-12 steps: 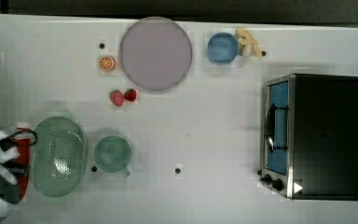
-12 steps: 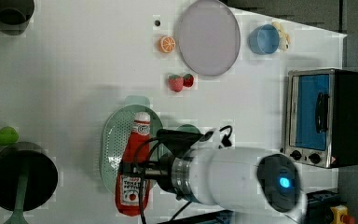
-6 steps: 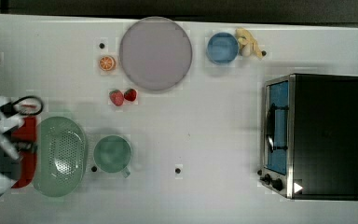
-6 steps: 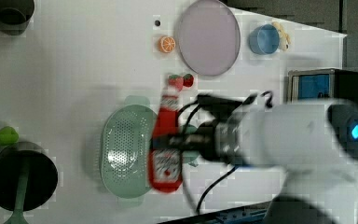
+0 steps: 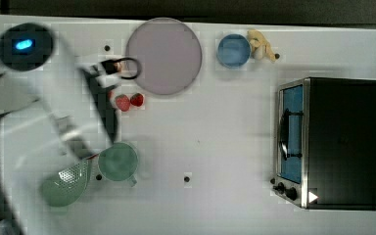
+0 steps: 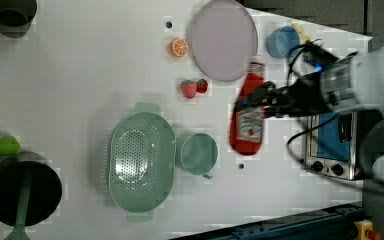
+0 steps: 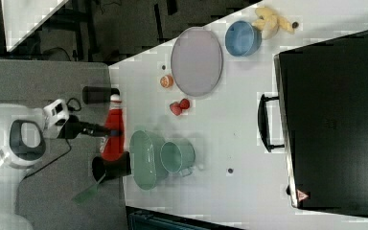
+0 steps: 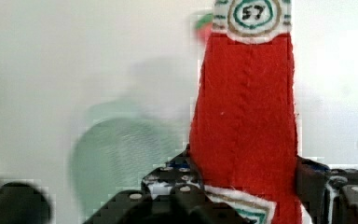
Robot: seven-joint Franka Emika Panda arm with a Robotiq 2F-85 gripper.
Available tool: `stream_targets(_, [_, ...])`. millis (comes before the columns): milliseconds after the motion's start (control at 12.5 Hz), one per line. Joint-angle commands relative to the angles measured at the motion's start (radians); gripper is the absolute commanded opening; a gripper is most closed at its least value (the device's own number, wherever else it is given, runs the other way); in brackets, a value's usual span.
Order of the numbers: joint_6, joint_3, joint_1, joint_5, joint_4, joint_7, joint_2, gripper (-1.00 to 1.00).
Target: Pick ketchup from strainer and place it on the table
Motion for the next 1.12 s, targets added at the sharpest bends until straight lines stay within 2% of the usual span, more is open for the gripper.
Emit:
stream_targets(80, [-0.061,-0.020,-0.091,-0.072,0.021,-0.144,-0.052,0.13])
stream_targets(320, [-0.063,-0.043,-0.158,-0.110,0.017,-0.328,-0.055,0.13])
stream_targets(560, [-0.042,-0.079,-0.213,-0.110,-0.040,-0.407,-0.055,0.13])
stream_targets(880, [0.172,-0.140,-0.260,-0.110,-0.223,-0.440,-0.053,0.13])
stream_targets(1120, [0.343,-0.196,-0.264,-0.110,-0.372,-0.440,-0.045,0.13])
